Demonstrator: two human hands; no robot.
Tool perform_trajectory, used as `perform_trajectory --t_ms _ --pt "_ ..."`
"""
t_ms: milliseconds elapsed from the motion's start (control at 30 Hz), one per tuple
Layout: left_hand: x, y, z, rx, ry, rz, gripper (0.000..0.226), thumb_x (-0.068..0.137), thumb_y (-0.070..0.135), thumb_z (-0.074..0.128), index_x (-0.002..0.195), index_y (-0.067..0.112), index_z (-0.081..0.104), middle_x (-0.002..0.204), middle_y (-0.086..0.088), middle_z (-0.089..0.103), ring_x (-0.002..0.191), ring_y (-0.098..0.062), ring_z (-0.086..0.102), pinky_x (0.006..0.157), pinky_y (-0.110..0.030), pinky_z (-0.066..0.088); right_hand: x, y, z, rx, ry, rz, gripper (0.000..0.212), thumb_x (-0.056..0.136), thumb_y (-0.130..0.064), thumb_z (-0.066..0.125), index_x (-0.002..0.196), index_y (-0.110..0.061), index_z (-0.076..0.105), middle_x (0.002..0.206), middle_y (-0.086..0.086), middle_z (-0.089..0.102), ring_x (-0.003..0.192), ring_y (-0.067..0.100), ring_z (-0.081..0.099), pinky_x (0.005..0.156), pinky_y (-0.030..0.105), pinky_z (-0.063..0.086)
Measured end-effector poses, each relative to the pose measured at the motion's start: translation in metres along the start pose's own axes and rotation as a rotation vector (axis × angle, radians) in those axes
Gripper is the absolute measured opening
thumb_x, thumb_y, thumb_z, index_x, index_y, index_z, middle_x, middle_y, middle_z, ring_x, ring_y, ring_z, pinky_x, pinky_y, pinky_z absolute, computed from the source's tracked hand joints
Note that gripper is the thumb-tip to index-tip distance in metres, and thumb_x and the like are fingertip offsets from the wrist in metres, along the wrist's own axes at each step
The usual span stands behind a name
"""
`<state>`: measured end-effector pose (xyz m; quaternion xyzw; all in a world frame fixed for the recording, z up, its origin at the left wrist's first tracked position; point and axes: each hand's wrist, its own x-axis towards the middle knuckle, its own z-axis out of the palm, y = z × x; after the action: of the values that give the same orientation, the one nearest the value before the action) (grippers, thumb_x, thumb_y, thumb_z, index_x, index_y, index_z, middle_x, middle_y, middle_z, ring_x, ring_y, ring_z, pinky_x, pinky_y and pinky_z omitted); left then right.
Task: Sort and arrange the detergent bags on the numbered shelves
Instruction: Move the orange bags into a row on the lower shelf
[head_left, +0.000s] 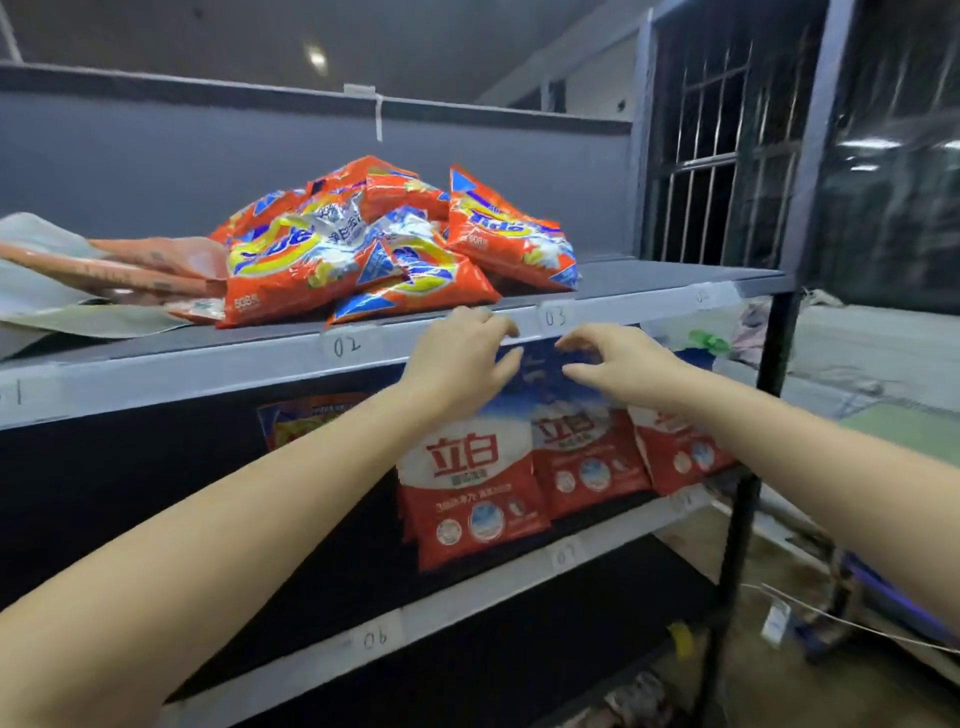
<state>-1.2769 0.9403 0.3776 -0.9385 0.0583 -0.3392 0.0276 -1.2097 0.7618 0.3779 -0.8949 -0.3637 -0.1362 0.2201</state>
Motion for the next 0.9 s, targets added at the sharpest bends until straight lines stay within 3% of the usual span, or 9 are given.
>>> perform_trajectory --t_ms 133,267,433,500,600,667,800,900 --pt "0.055 -0.018 -0.011 -0.063 0.08 -0.137 0.031 0.095 0.031 0.048 0.116 0.012 0.061 0.119 -0.008 0.061 0.113 -0.025 0.052 0.092 -0.036 0.041 0.042 0.023 -0.033 0.041 0.051 0.028 0.034 0.092 -0.022 0.055 0.125 -0.013 0.057 0.129 0.002 0.058 0.12 0.019 0.051 0.088 0.022 0.036" --pt "0.106 -0.045 -0.011 -0.092 0.163 -0.357 0.035 0.095 0.03 0.047 0.122 0.01 0.059 0.125 -0.009 0.06 0.116 -0.025 0.053 0.093 -0.036 0.04 0.098 0.053 -0.042 0.208 0.146 0.108 0.037 0.092 -0.027 0.055 0.126 -0.01 0.054 0.128 0.005 0.058 0.115 0.022 0.053 0.087 0.029 0.041" --pt "0.16 -0.062 -0.001 -0.054 0.099 -0.623 0.04 0.098 0.033 0.042 0.123 0.005 0.056 0.124 -0.014 0.06 0.113 -0.031 0.054 0.088 -0.036 0.043 0.163 0.082 -0.03 0.494 0.039 0.296 0.045 0.093 -0.041 0.053 0.118 -0.003 0.058 0.091 0.005 0.059 0.067 0.011 0.048 0.052 0.024 0.035" --pt "0.18 -0.062 0.007 -0.021 0.073 -0.667 0.04 0.098 0.032 0.041 0.115 0.001 0.059 0.118 -0.017 0.062 0.109 -0.033 0.056 0.086 -0.037 0.044 0.183 0.091 -0.023 0.59 0.015 0.317 0.048 0.092 -0.041 0.056 0.12 -0.002 0.055 0.1 0.007 0.059 0.068 0.01 0.051 0.052 0.021 0.036" --pt "0.201 -0.059 0.018 0.022 0.019 -0.744 0.043 0.098 0.034 0.044 0.116 -0.003 0.057 0.123 -0.019 0.059 0.114 -0.035 0.053 0.09 -0.037 0.042 0.208 0.103 -0.018 0.738 0.001 0.312 0.053 0.085 -0.04 0.066 0.118 -0.001 0.053 0.11 0.01 0.063 0.086 0.018 0.06 0.071 0.028 0.048" --pt "0.208 -0.056 0.021 -0.021 -0.001 -0.795 0.047 0.097 0.036 0.045 0.122 -0.003 0.053 0.129 -0.02 0.055 0.119 -0.035 0.05 0.093 -0.037 0.04 0.217 0.108 -0.017 0.863 -0.015 0.3 0.055 0.08 -0.035 0.073 0.117 0.002 0.054 0.108 0.012 0.067 0.086 0.019 0.065 0.078 0.033 0.053" --pt "0.212 -0.053 0.032 -0.222 0.056 -0.867 0.051 0.096 0.035 0.048 0.131 -0.001 0.048 0.135 -0.018 0.051 0.122 -0.033 0.049 0.098 -0.036 0.039 0.214 0.111 -0.013 0.986 -0.008 0.205 0.038 0.08 -0.019 0.074 0.105 0.006 0.061 0.092 0.011 0.067 0.051 0.006 0.064 0.049 0.018 0.052" --pt "0.205 -0.047 0.039 -0.391 0.233 -0.869 0.045 0.093 0.037 0.051 0.125 0.005 0.053 0.127 -0.013 0.058 0.115 -0.03 0.054 0.097 -0.041 0.044 0.205 0.113 -0.018 0.999 0.039 0.14 0.027 0.083 -0.019 0.071 0.1 0.0 0.062 0.091 0.009 0.067 0.055 0.007 0.063 0.05 0.019 0.05"
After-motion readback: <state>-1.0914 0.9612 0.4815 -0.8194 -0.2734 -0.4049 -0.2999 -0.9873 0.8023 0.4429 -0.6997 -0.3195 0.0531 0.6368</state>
